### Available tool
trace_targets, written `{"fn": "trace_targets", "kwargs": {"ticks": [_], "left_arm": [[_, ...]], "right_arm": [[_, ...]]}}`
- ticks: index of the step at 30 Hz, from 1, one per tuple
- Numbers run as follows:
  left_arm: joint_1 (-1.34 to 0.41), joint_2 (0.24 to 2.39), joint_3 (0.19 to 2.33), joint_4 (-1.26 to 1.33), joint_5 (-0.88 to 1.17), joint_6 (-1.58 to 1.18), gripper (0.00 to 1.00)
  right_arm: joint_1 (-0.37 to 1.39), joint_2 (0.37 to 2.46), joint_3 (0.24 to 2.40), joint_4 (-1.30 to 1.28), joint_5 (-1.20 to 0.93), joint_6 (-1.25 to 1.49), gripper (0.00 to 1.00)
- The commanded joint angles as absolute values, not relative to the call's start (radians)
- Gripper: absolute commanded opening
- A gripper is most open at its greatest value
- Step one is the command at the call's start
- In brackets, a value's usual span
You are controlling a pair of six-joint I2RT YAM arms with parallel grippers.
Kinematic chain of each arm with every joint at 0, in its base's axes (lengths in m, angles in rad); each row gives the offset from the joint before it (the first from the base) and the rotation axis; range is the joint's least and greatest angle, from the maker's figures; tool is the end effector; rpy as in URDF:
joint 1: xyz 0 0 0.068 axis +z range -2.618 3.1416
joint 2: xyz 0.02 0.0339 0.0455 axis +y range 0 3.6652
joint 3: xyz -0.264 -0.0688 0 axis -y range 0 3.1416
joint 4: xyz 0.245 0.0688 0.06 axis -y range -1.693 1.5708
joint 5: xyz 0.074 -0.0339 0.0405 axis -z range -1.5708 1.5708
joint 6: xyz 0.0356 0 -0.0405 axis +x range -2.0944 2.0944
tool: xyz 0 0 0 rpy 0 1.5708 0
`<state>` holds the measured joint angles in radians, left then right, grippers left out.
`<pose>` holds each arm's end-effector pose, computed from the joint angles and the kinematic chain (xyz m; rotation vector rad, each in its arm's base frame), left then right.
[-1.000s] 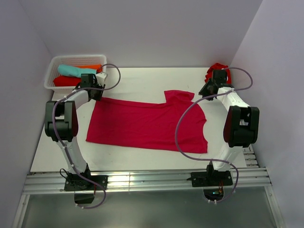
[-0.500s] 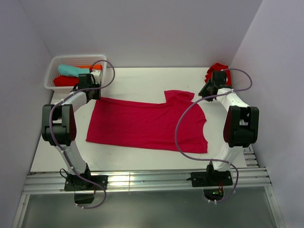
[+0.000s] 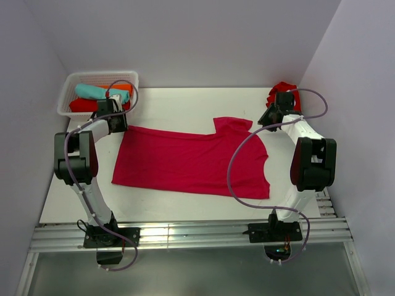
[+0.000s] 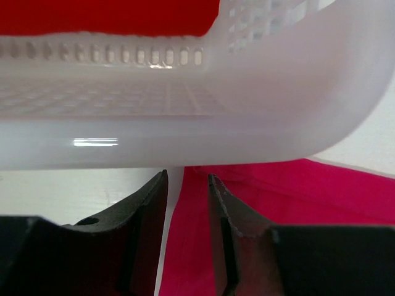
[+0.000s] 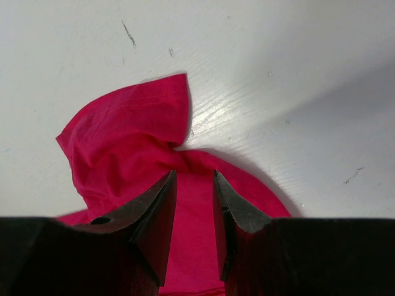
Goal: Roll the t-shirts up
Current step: Fold the tshirt
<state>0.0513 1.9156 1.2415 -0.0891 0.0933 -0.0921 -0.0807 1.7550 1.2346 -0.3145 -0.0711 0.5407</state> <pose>0.4168 0.0181 0.1803 -0.1207 2.3303 -0.1292 0.3832 -0.0285 0.2221 0.7095 2.3183 0.2970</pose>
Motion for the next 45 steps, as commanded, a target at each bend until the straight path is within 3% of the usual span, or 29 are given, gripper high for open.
{"fn": "trace_targets", "kwargs": {"ticks": [1, 45], "left_arm": [[0.048, 1.936, 1.276, -0.072, 0.126, -0.132, 0.38], [0.054, 1.959, 1.302, -0.052, 0.178, -0.135, 0.39]], "right_arm": [[-0.074, 1.752, 1.241, -0.293, -0.057, 0.52, 0.37], [-0.074, 1.782, 1.238, -0.278, -0.072, 0.523, 0.36]]}}
